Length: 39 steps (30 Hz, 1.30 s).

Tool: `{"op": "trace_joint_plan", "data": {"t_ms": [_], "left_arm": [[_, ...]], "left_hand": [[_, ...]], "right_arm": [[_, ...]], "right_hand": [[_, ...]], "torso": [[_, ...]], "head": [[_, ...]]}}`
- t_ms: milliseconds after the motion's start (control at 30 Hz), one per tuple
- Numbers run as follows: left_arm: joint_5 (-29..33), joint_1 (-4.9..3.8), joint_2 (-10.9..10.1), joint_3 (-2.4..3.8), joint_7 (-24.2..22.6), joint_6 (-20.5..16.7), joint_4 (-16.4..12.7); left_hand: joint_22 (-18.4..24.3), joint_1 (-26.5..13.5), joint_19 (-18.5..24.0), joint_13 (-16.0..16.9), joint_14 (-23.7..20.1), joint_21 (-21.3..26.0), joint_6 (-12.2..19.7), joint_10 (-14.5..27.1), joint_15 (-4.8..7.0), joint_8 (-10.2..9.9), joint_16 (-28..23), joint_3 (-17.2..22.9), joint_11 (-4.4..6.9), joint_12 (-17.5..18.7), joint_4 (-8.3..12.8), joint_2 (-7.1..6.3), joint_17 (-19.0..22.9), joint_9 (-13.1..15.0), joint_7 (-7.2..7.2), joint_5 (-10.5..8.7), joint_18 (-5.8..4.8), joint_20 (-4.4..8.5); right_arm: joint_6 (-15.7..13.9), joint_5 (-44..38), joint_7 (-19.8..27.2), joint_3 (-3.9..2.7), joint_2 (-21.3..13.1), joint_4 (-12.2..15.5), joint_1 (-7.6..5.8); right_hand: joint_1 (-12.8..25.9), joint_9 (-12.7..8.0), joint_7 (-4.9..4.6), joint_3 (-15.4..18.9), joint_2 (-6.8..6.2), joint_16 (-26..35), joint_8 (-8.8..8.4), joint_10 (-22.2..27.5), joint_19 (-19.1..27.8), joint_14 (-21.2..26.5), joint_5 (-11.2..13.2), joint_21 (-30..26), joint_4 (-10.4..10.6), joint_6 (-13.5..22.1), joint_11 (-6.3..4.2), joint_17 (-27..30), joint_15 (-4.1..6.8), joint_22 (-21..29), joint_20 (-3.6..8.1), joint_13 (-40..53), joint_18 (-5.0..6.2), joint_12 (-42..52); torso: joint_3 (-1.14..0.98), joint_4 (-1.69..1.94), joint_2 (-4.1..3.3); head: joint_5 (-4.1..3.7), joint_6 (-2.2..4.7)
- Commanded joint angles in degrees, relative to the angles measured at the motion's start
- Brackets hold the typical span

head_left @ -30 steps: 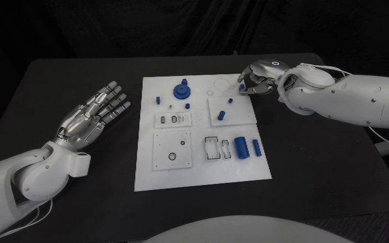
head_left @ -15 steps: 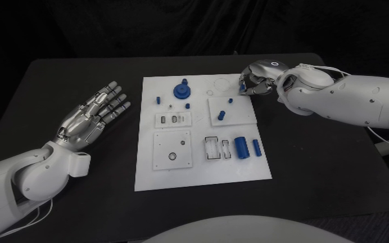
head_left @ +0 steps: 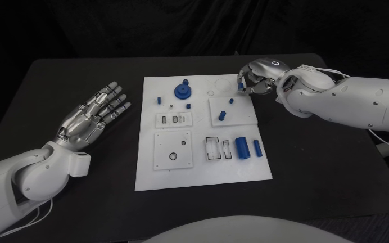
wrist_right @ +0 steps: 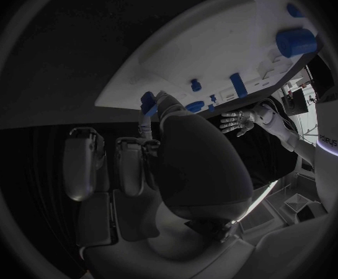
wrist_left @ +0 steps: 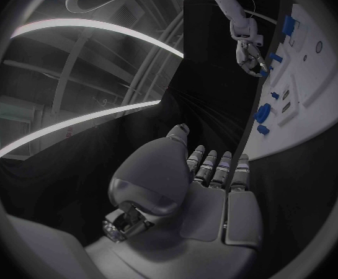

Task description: Assemble the parts on the task board

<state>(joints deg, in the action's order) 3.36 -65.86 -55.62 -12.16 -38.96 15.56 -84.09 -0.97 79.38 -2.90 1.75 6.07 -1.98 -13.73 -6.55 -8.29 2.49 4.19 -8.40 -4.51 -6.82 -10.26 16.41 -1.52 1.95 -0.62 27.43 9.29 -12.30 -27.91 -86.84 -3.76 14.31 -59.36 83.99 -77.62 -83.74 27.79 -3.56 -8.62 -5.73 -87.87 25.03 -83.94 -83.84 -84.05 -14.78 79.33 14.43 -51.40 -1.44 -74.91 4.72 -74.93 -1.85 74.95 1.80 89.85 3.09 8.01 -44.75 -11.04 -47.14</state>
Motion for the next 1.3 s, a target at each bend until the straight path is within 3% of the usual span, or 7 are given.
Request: {"op": "trace_joint_plan", "data": {"t_ms": [33,200,433,633,833,1100,1300], "left_arm": [[0.23,0.10,0.09,0.05,-0.89,0.72,-0.13],[0.23,0.11,0.27,0.05,-0.76,0.61,-0.10],[0.23,0.11,0.51,0.05,-0.67,0.46,-0.06],[0.23,0.12,0.65,0.05,-0.46,0.42,-0.16],[0.23,0.12,0.80,0.05,-0.43,0.46,-0.09],[0.23,0.12,1.11,0.05,-0.33,0.72,0.09],[0.23,0.13,1.33,0.05,-0.17,0.94,0.32]], "left_hand": [[-0.08,-0.44,-0.05,0.03,-0.06,-0.28,0.17,0.11,-0.40,0.17,0.37,0.42,0.09,-0.15,0.07,-0.23,-0.09,0.07,0.11,0.31,-1.18,-0.36],[-0.09,-0.45,-0.08,0.04,-0.03,-0.30,0.13,0.10,-0.42,0.18,0.39,0.45,0.09,-0.18,0.10,-0.23,-0.09,0.07,0.10,0.31,-1.18,-0.37],[-0.09,-0.46,-0.09,0.05,0.00,-0.32,0.09,0.08,-0.42,0.19,0.42,0.47,0.09,-0.20,0.11,-0.23,-0.10,0.08,0.11,0.31,-1.19,-0.37],[-0.10,-0.47,-0.11,0.06,0.03,-0.33,0.04,0.04,-0.43,0.20,0.44,0.49,0.09,-0.24,0.14,-0.24,-0.11,0.09,0.11,0.32,-1.19,-0.37],[-0.10,-0.47,-0.11,0.06,0.03,-0.33,0.04,0.04,-0.43,0.20,0.44,0.49,0.09,-0.24,0.14,-0.24,-0.11,0.09,0.11,0.32,-1.19,-0.37],[-0.09,-0.51,-0.10,0.06,0.02,-0.31,0.11,0.05,-0.45,0.19,0.44,0.55,0.08,-0.24,0.19,-0.24,-0.10,0.08,0.13,0.35,-1.21,-0.38],[-0.09,-0.51,-0.10,0.06,0.02,-0.31,0.11,0.05,-0.45,0.19,0.44,0.55,0.08,-0.24,0.19,-0.24,-0.10,0.08,0.13,0.35,-1.21,-0.38]], "right_arm": [[-5.36,-0.14,0.91,-0.11,0.11,1.97,-1.35],[-5.24,-0.14,0.77,-0.12,0.92,6.08,-4.04],[-2.36,-0.14,0.86,-0.12,4.14,10.22,-5.25],[4.54,-0.14,-0.76,-0.11,7.43,12.37,-3.26],[10.40,-0.29,-3.14,-0.11,10.42,11.99,-0.80],[10.28,-6.35,-5.75,-0.11,13.51,9.82,0.92],[9.48,-8.50,-6.80,-0.12,14.53,8.83,1.25]], "right_hand": [[-0.55,1.87,0.34,-0.25,0.42,0.18,0.76,-6.06,-1.15,-5.23,-0.26,-0.38,-0.11,-0.07,-0.20,-12.64,0.26,-11.56,0.37,15.05,0.81,0.15],[-0.54,2.02,0.21,-0.24,0.41,0.35,0.94,-6.06,-1.07,-5.18,0.03,-0.60,-0.02,0.13,0.00,-12.45,0.15,-11.50,0.32,15.05,0.85,0.15],[-0.48,2.07,0.10,-0.23,0.42,0.48,0.98,-6.06,-0.93,-5.14,0.28,-0.93,0.10,0.42,0.09,-12.32,0.06,-11.40,0.27,15.05,0.92,0.15],[-0.21,2.17,-0.25,-0.22,0.75,1.69,1.01,-6.06,0.00,-4.74,0.92,-3.09,0.38,1.50,0.64,-11.05,-0.36,-10.73,-0.04,15.05,1.38,0.15],[-0.40,2.11,-0.47,-0.33,0.94,2.17,0.95,-6.06,0.41,-4.59,0.74,-4.09,0.13,1.86,1.04,-10.55,-0.63,-10.42,-0.24,15.05,1.59,0.15],[-0.09,1.97,-0.85,-0.11,0.76,2.71,0.84,-6.06,0.82,-4.41,0.72,-5.14,-0.01,2.23,1.41,-9.98,-0.98,-10.10,-0.53,15.05,1.79,0.15],[-0.04,1.91,-0.89,-0.06,0.71,2.92,0.79,-6.06,0.95,-4.33,0.69,-5.46,-0.08,2.32,1.43,-9.76,-1.03,-10.00,-0.59,15.05,1.86,0.15]], "torso": [[0.01,0.00,-0.03],[-0.02,-0.19,-0.08],[0.03,-0.08,-0.13],[0.08,0.11,-0.12],[0.11,0.14,-0.05],[0.12,0.12,0.11],[-0.05,-0.05,0.03]], "head": [[0.07,0.05],[0.41,-0.18],[0.72,-0.35],[1.66,-1.01],[1.93,-1.16],[2.10,-1.49],[2.40,-1.79]]}}
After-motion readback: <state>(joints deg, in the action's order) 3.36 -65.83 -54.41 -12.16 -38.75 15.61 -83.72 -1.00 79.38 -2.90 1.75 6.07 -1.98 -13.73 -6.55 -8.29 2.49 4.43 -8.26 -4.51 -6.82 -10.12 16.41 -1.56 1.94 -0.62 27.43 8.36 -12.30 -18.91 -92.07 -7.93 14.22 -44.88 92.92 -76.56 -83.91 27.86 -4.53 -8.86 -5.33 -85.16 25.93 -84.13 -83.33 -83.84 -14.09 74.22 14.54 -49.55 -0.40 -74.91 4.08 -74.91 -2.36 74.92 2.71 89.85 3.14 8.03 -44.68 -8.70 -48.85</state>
